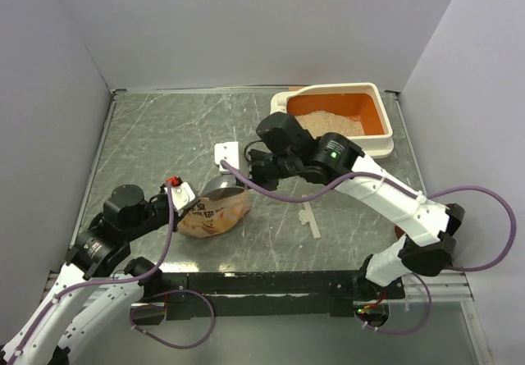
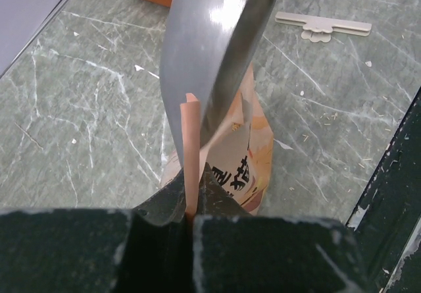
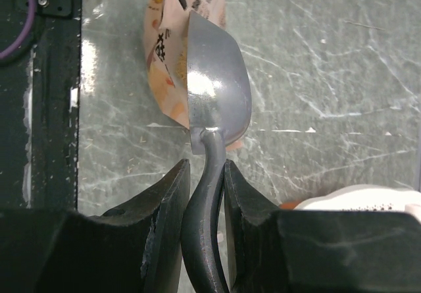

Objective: Fill the litter box with clean litter

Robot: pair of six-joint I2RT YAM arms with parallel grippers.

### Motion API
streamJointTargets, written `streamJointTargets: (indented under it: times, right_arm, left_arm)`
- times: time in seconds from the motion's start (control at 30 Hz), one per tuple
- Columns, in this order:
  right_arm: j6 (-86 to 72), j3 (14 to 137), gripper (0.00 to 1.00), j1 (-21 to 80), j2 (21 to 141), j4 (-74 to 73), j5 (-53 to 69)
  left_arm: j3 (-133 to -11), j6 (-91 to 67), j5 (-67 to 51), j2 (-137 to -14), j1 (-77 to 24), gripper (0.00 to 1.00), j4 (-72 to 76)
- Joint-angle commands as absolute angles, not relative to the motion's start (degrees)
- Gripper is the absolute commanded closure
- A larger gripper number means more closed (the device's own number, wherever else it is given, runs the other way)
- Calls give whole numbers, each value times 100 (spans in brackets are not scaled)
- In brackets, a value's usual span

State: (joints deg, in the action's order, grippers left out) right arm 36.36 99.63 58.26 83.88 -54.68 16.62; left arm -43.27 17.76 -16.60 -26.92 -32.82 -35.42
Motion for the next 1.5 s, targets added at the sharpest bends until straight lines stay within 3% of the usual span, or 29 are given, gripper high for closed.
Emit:
streamJointTargets:
  times: [0.0, 0.27, 0.73, 1.3, 1.47]
  right_arm:
    - [3806, 10599, 100, 6020, 8937, -6081, 1942]
    - [3718, 10846, 100, 6073, 9474, -6626, 2101]
    - [3841, 10072, 100, 6082, 8482, -6724, 1274]
    - [3902, 11627, 100, 6126, 9755, -7065, 1934]
    - [4069, 11225, 100, 6152, 9256, -7154, 1504]
  left_arm:
    - [-4359, 1705, -1890, -2733, -3410, 99, -3041]
    - [-4465, 1749, -1653, -2935, -3577, 99, -3058]
    - [-4482, 1828, -1397, -2786, -3726, 99, -3120]
    - [-4913, 1960, -1996, -2558, -3727, 99, -2637]
    - [-4975, 2092, -1846, -2549, -3726, 99, -2777]
